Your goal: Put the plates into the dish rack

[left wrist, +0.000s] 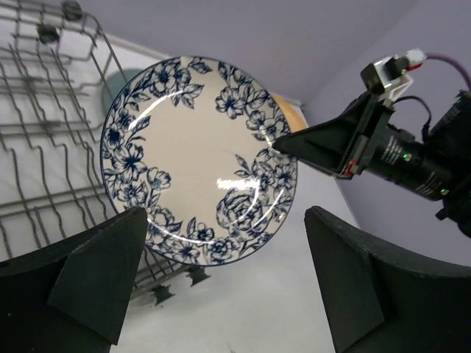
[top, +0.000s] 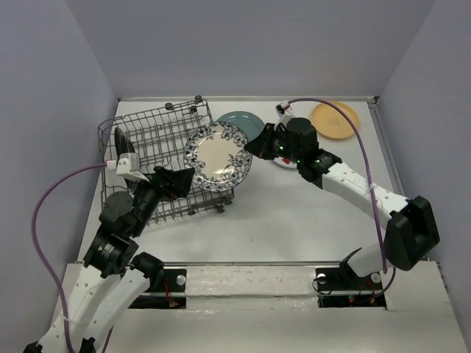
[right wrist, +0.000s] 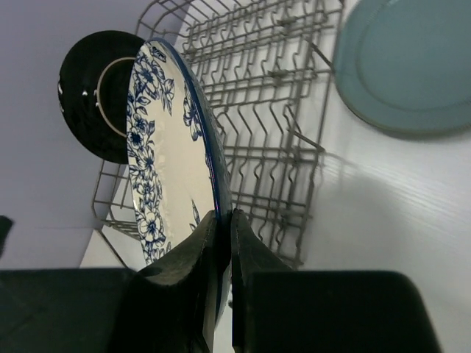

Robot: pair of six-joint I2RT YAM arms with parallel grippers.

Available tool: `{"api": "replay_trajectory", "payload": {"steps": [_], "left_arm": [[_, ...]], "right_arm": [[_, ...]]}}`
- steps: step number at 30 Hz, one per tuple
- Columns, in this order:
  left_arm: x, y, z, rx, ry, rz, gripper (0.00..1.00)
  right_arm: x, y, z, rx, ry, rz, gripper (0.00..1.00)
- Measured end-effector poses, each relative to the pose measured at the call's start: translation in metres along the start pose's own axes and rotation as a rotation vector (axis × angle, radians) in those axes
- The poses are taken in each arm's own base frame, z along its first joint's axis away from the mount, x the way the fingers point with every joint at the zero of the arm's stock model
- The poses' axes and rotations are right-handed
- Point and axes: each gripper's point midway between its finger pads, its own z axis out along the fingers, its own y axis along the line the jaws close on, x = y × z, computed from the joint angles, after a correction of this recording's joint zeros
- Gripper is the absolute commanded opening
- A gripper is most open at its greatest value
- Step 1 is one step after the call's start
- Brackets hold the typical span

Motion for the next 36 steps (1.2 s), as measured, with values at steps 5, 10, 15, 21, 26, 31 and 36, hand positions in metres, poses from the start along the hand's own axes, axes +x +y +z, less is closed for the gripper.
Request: {"api": "replay_trajectory", "payload": {"steps": [5,10,15,21,26,31,36], "left_arm": [[-0.055,0.000,-0.031,-0.088,-0.164,0.041,0.99],[-0.067,0.029,-0.053,-0.254,-0.198,0.093,0.99],[-0.074,0.045,-0.067,-0.343,-0.227,0.134,0.99],[-0.076,0.051,-0.071,-0.371,-0.232,0.167,0.99],[-0.074,0.050,-0.066,-0.357,-0.236,0.178,0.99],[-0.053,0.053,-0.053,-0.326,-0.184,0.168,0.99],[-0.050,0.046,-0.048,-0.290,-0.172,0.152,0.99]], "right_arm": [[0.002,0.048,0.049,-0.066,0.022,-0.076,0.07],[0.011,0.073,0.095,-0.018,0.025,-0.170,0.07],[0.022,0.087,0.145,0.095,0.019,-0.280,0.07],[0.041,0.086,0.179,0.230,0.032,-0.398,0.07],[0.051,0.086,0.191,0.326,0.005,-0.484,0.07],[0.066,0.074,0.176,0.369,0.024,-0.511,0.07],[0.063,0.072,0.143,0.320,0.053,-0.464,0.07]]}}
